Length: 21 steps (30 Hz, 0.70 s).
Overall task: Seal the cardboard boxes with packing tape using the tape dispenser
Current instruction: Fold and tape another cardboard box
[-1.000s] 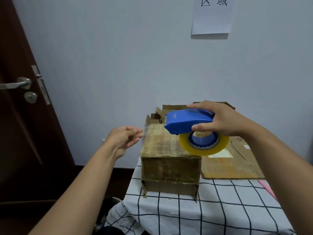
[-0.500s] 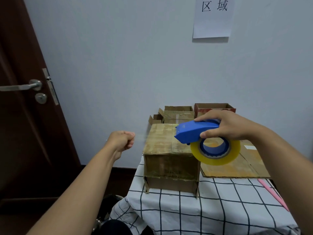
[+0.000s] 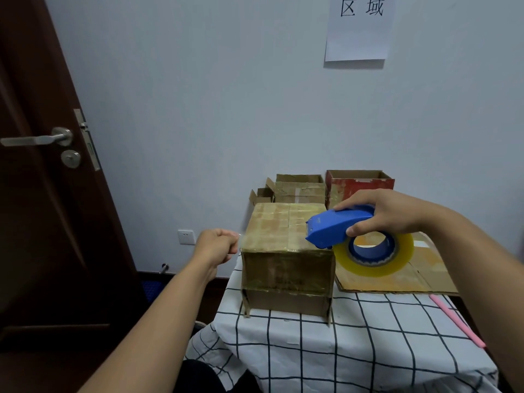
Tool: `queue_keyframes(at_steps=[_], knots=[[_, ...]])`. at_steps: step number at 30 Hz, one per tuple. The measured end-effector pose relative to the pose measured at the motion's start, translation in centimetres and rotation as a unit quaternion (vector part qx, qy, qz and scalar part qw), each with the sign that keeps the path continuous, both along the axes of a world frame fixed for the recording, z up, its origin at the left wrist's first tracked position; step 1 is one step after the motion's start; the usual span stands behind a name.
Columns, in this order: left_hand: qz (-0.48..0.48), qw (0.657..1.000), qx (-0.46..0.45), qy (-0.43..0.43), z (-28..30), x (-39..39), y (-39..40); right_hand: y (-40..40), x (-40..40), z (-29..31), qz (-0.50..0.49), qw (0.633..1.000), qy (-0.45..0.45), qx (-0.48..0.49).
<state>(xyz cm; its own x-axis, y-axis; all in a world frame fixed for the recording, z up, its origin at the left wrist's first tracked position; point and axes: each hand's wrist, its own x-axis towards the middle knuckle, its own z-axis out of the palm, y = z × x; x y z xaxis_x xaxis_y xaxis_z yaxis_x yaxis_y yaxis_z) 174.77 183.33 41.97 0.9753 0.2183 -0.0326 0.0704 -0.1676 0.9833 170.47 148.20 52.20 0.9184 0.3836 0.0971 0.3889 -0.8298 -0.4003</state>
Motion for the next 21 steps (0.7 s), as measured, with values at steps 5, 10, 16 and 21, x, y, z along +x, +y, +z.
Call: queue_keyframes(at_steps=[5,10,16,21], knots=[[0.004,1.0,0.016,0.0,-0.3,-0.2,-0.6,-0.4,-0.2,-0.5,-0.003,1.0,0.016,0.006],[0.009,1.0,0.008,0.008,-0.5,0.1,-0.6,-0.3,-0.2,-0.5,-0.004,1.0,0.017,0.004],[0.014,0.999,-0.023,0.026,-0.7,0.6,-0.7,0.5,-0.2,0.4,0.012,0.999,0.025,-0.028],[0.014,0.998,-0.043,0.032,-0.9,0.8,-0.4,1.4,0.0,1.2,0.014,0.998,0.025,-0.061]])
